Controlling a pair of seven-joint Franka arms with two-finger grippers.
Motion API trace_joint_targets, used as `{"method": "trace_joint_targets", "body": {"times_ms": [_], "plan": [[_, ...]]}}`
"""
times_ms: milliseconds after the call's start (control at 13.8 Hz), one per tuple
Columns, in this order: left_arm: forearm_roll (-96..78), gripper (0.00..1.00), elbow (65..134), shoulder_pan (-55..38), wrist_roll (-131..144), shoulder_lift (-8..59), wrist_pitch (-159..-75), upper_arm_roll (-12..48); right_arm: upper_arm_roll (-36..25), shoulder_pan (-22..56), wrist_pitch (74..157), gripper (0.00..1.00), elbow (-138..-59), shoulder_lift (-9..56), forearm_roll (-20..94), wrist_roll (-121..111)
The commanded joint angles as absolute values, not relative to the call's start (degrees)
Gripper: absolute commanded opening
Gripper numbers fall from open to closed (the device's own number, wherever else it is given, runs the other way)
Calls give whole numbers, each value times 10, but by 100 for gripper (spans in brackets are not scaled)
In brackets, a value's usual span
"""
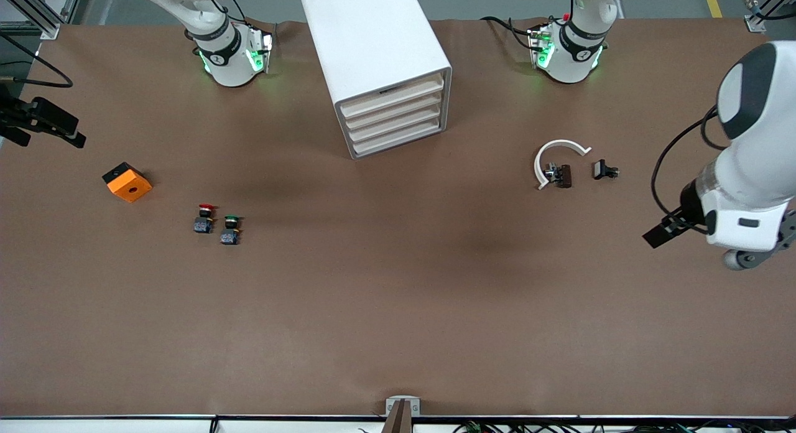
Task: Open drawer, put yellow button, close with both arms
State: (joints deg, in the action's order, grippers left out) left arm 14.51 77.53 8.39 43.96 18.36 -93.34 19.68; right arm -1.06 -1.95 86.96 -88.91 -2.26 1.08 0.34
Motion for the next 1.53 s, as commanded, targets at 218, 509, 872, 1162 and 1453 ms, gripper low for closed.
{"method": "trace_joint_targets", "body": {"times_ms": [218,509,872,1162,1453], "plan": [[111,100,785,126,261,120,-874,198,-2,-30,860,100,-876,-16,1,-5],[23,100,874,103,143,20,-874,99,-2,-30,860,100,-877,-16,0,-5],[14,100,940,69,115,-45,-874,65,-2,-29,860,100,-877,-16,0,-5],[14,100,947,63,85,-54,-874,66,-2,-28,860,100,-877,-16,1,-4],[14,100,947,62,78,-54,-874,83,-2,-25,860,100,-878,-15,1,-4]]}}
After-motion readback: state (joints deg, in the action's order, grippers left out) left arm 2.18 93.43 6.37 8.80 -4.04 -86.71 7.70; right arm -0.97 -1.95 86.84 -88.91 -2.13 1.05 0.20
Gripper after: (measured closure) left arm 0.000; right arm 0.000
